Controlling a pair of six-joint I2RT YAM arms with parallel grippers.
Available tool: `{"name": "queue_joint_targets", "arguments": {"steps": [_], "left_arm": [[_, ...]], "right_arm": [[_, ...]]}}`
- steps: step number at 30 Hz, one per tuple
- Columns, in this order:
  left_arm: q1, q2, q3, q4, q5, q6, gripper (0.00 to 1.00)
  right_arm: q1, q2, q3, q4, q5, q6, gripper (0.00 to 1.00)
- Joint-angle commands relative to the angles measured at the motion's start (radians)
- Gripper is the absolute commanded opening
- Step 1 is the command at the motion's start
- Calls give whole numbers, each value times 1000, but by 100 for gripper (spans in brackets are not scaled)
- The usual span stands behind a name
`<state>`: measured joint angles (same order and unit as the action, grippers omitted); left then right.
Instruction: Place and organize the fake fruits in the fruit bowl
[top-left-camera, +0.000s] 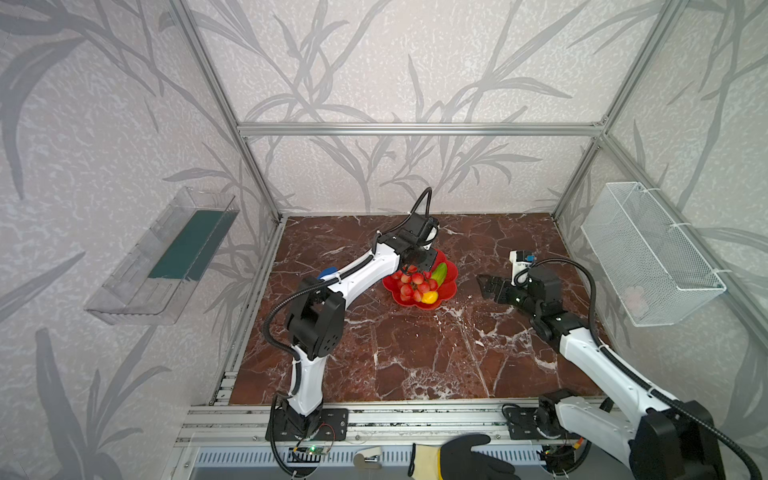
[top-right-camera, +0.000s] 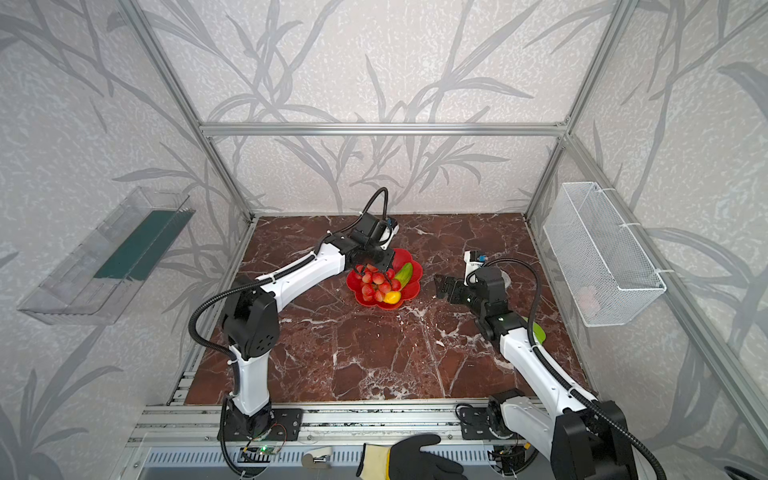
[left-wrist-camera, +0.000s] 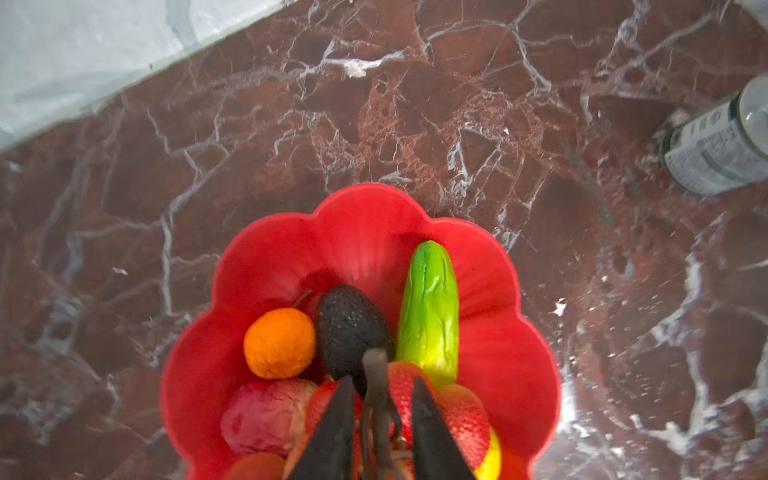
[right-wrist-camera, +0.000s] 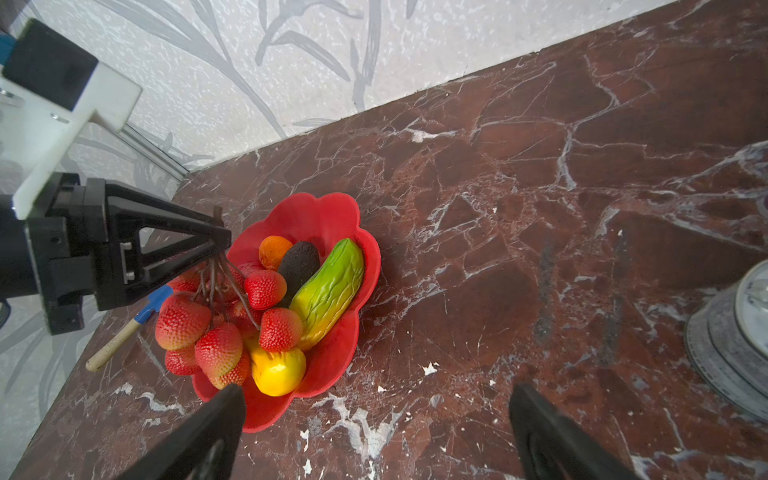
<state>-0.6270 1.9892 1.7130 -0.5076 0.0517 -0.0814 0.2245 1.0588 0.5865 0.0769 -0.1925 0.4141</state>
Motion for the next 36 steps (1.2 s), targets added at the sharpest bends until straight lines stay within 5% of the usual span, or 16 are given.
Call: {"name": "queue_joint_targets", "arguments": {"steps": [1,2,4,5,10,15,21,27,31,36], "left_arm": [[6,-15,28,7,11,6,61],[6,-37,17,27,-6,-6,67],[12,-99,-25,103,-30,-27,96],[16,-145,-63,158,-45,-35,99],[44,-413,-317,464,-167,-38,99],[63,-784,-782,859,-468,37,99],[170,-1051,-1218,896,-790,30,99],[310,-996,-1437,1109,-812,12,99],[428,-815,-1443,1235,-671,-28,99],[465,-578,-1352,1362,-597,100,100]], "right_arm": [[-9,10,24,-9,-6,-18,99],[-9,11,24,-9,-3,-23,99],[-11,16,27,-11,-3,-31,99],[-12,19,31,-12,-3,-36,99],[-13,44,51,-20,5,-62,99],[-13,44,45,-20,77,-107,99],[-13,39,-31,96,224,-213,99],[-17,147,-43,182,389,-331,99],[-17,204,-101,410,481,-426,99],[-17,353,-169,634,496,-494,99]]}}
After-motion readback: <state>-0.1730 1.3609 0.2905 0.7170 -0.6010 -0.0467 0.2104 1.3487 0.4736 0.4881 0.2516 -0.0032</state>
